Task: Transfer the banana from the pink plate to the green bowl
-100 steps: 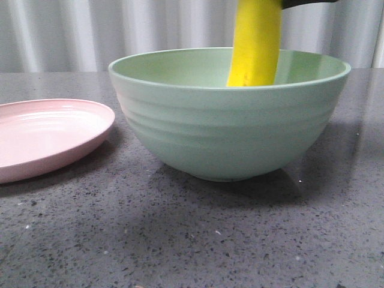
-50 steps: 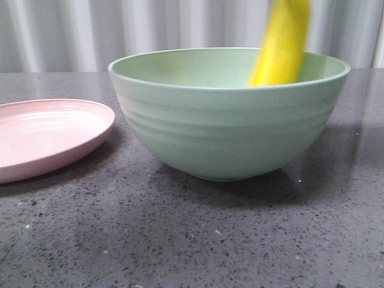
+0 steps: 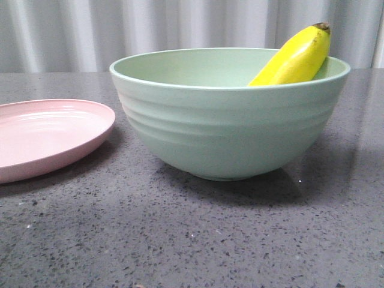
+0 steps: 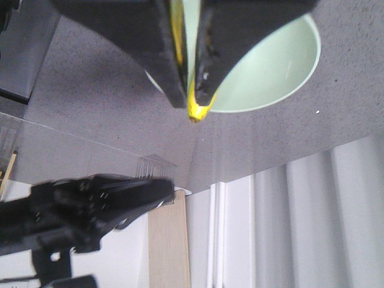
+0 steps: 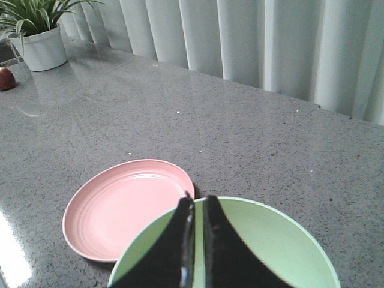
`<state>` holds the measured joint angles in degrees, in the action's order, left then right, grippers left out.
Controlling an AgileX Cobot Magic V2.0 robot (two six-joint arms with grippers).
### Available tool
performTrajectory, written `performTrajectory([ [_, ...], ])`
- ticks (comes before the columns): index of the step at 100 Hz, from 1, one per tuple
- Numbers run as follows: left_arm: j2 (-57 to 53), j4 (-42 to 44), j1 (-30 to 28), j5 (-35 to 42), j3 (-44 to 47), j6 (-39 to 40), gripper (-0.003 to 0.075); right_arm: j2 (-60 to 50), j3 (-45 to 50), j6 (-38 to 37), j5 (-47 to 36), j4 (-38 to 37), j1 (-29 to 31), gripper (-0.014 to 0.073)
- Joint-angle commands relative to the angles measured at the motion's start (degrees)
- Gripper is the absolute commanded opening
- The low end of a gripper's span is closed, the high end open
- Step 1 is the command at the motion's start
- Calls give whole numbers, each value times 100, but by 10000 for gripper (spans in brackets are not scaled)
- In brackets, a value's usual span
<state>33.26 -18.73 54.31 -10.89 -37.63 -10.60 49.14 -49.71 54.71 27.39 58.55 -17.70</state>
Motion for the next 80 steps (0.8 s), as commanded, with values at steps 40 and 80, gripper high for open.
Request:
performTrajectory([
  [40, -1840, 40, 50, 1609, 2215, 21, -20, -2259, 2146, 78, -1907, -44, 25, -64],
  [80, -2137, 40, 50, 1663, 2616, 21, -20, -4008, 3476, 78, -2637, -44, 25, -64],
])
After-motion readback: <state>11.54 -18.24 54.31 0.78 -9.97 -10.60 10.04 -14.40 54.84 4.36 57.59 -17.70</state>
